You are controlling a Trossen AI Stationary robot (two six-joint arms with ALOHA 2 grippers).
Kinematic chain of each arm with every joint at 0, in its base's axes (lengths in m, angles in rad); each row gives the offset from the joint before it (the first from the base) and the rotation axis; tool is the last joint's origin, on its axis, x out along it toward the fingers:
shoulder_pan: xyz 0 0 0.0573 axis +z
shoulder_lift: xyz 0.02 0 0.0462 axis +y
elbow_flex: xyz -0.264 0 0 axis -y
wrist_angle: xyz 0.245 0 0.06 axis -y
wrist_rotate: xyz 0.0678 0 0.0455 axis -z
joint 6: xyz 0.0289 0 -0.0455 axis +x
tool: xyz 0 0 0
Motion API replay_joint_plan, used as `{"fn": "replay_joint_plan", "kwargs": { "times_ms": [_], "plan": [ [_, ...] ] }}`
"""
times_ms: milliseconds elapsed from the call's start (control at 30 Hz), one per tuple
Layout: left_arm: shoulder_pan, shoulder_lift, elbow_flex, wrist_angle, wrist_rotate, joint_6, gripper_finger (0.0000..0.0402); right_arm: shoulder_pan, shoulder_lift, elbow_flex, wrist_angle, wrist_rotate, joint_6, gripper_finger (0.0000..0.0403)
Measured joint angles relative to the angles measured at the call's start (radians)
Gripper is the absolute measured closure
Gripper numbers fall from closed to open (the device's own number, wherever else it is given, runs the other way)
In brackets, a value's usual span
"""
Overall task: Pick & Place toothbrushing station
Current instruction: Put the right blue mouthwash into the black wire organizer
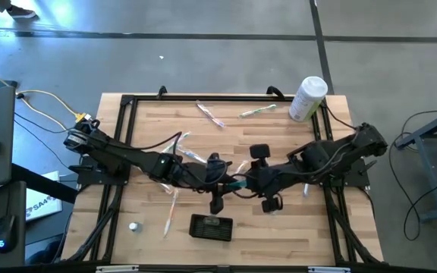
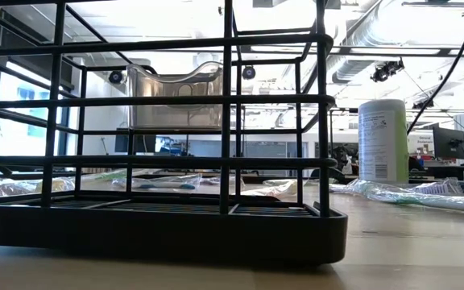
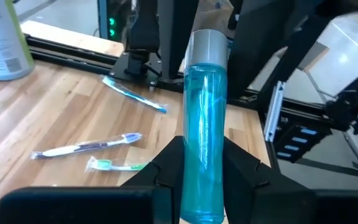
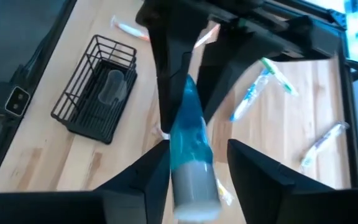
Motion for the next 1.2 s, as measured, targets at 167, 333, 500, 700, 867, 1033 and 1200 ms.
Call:
{"fn": "replay_joint_plan", "kwargs": {
  "times_ms": [167,333,500,700,867,1033,1200],
  "plan": [
    [-0.001,0.000,0.000,-0.006,0.006,0.003,0.0334,0.001,-0.075,0.000,-0.013,0.004,0.053,0.0262],
    [-0.001,0.000,0.000,-0.005,0.005,-0.018,0.0334,0.002,-0.172,0.000,-0.097,0.001,0.151,0.0272],
    [-0.001,-0.025,0.000,-0.007,-0.012,-0.027,0.0334,0.003,-0.259,0.001,-0.233,-0.002,0.262,0.0281],
    [0.000,-0.075,0.000,-0.007,-0.092,-0.022,0.0334,0.003,-0.337,0.001,-0.356,0.004,0.349,0.0290],
    [0.000,-0.096,0.000,0.021,-0.153,-0.014,0.0334,0.003,-0.386,0.001,-0.384,0.052,0.370,0.0297],
    [0.000,-0.124,0.000,0.066,-0.153,0.039,0.0334,0.003,-0.428,0.001,-0.391,0.081,0.422,0.0303],
    [-0.001,-0.164,0.000,0.091,-0.155,0.089,0.0334,0.003,-0.449,0.001,-0.378,0.153,0.447,0.0305]
  ]
}}
